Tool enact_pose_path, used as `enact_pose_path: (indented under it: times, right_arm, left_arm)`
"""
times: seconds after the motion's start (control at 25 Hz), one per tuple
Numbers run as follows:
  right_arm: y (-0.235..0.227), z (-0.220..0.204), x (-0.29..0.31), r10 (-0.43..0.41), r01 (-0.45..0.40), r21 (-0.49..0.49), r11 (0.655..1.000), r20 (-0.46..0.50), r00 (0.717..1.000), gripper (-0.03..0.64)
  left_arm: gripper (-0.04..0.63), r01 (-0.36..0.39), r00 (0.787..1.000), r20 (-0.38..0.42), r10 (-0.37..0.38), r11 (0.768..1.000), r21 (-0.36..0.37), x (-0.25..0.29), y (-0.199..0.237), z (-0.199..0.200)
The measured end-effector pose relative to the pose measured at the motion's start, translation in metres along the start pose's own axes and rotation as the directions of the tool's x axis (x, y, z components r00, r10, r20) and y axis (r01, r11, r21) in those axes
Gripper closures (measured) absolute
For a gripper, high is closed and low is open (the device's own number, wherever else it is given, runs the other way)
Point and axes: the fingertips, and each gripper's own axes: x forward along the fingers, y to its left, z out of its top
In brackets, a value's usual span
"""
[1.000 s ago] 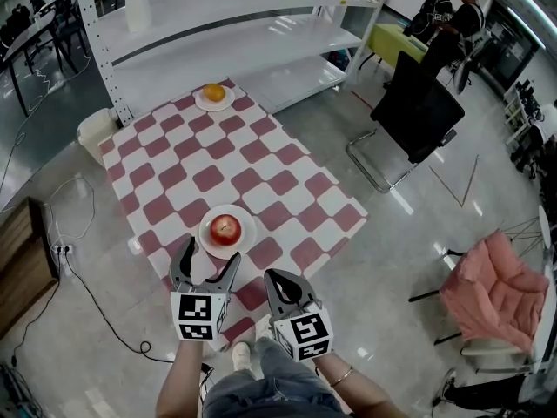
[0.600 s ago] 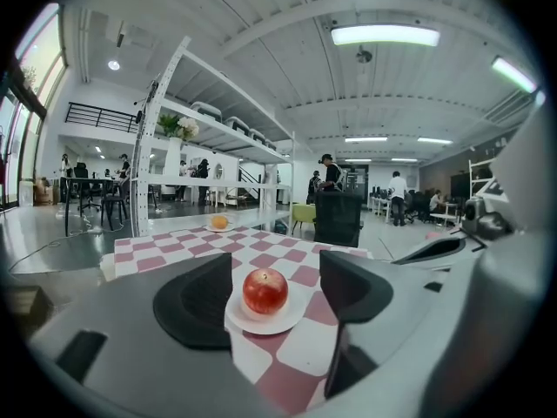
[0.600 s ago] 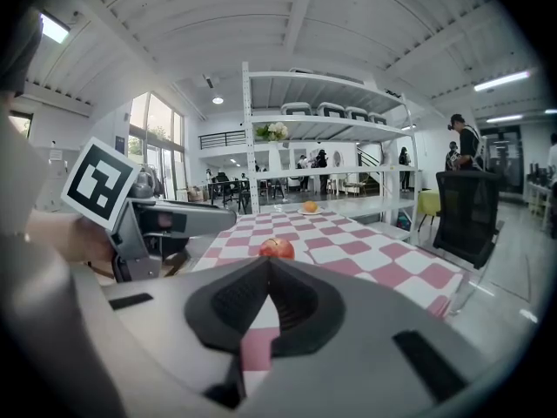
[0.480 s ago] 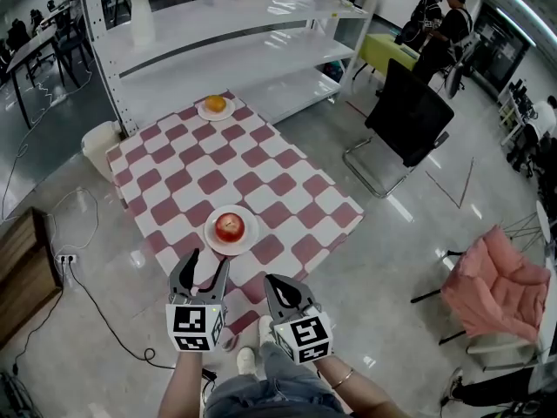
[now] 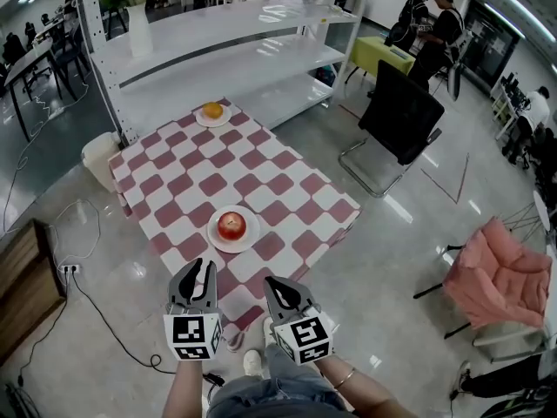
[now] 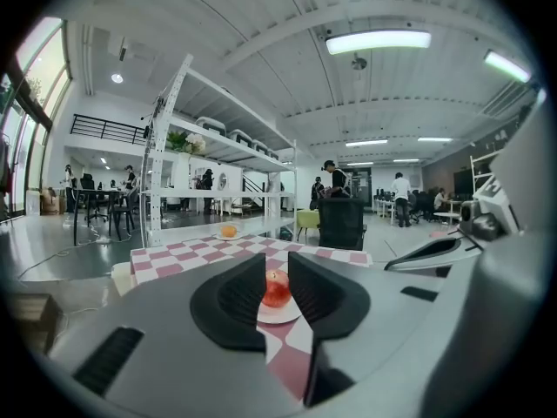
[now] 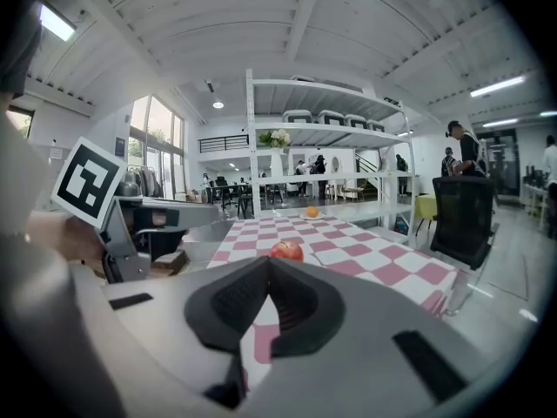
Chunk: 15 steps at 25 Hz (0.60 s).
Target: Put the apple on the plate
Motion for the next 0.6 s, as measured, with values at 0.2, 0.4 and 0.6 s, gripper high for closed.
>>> enact_pose_path:
  times: [0.2, 0.4, 0.6]
  right_arm:
    - [0.009, 0.003, -0.009, -0.005, 0.006, -0.011, 1.0, 0.02, 1.0, 0.606]
    - [0.014, 0.007, -0.02, -0.014, 0.015, -0.013, 1.0, 0.05, 0.999, 0.606]
    - [0.022, 0.011, -0.034, -0.025, 0.027, -0.024, 0.999, 0.083, 0.996, 0.607]
  left_arm:
    - [0.551, -0.01, 1.0, 0.006, 0.01, 1.0, 0.007, -0.016, 0.003, 0.001]
    - [0.569, -0.007, 1.0, 0.004, 0.007, 1.0, -0.001, -0.032, -0.001, -0.003]
    - [0.572, -0.004, 1.0, 0.003, 0.004, 1.0, -0.013, -0.049, -0.005, -0.007]
